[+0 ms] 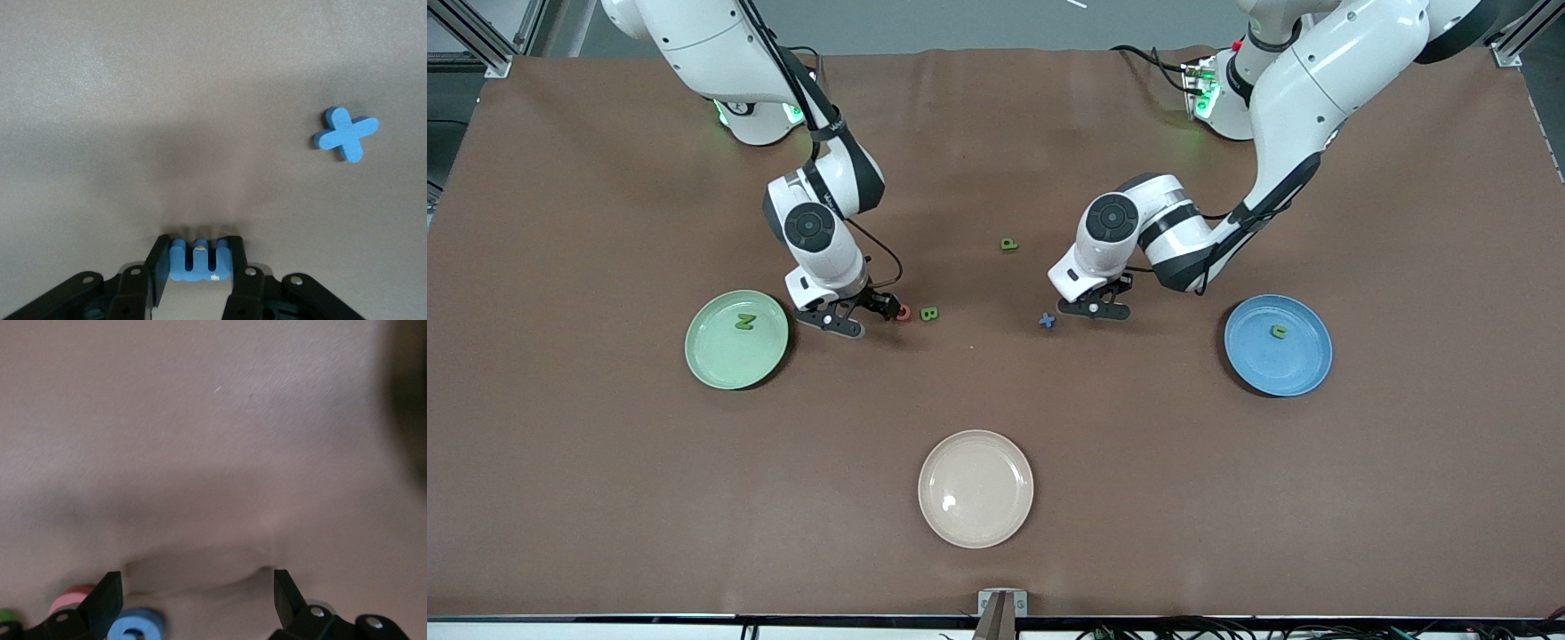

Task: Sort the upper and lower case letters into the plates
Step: 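Carry the m to the blue plate while the right gripper grasps G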

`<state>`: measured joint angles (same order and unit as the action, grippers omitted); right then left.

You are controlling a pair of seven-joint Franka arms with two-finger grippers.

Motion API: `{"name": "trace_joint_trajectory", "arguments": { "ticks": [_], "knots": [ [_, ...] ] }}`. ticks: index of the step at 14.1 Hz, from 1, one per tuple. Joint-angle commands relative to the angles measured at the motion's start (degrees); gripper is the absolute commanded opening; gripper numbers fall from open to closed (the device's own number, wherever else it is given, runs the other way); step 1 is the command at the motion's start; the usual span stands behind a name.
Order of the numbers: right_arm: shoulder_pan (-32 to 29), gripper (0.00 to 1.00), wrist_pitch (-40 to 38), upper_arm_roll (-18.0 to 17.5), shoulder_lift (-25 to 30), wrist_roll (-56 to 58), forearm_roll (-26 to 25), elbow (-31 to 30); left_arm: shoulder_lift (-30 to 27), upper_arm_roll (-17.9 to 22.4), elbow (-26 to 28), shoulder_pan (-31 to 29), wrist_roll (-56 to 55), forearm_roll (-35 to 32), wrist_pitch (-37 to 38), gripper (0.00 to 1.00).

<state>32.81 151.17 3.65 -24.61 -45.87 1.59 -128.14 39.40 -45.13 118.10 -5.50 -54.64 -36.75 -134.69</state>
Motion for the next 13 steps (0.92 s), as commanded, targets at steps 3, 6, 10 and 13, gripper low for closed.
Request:
{"name": "trace_joint_trajectory", "arguments": {
  "ticks": [3, 6, 10, 13],
  "knots": [
    [1.0, 1.00, 2.0, 0.7, -0.4, -3.3, -1.6, -0.3, -4.0, -0.3, 0.4, -0.8, -0.9, -1.2, 0.8, 0.22],
    [3.3, 1.00, 2.1, 0.7, -0.5, -5.8, -1.6, -0.2, -5.3, -9.0, -0.2, -11.2, 3.8, -0.7, 7.8, 0.22],
    [4.5, 1.00, 1.7, 0.8, -0.5, -6.8, -1.6, -0.1, -5.0, -21.7, -0.2, -30.4, 17.8, -0.7, 17.1, 0.22],
    [4.1, 1.00, 1.6, 0.8, -0.5, -6.4, -1.7, 0.3, -5.1, -23.4, 0.1, -39.7, 29.5, -0.7, 18.4, 0.22]
  ]
}}
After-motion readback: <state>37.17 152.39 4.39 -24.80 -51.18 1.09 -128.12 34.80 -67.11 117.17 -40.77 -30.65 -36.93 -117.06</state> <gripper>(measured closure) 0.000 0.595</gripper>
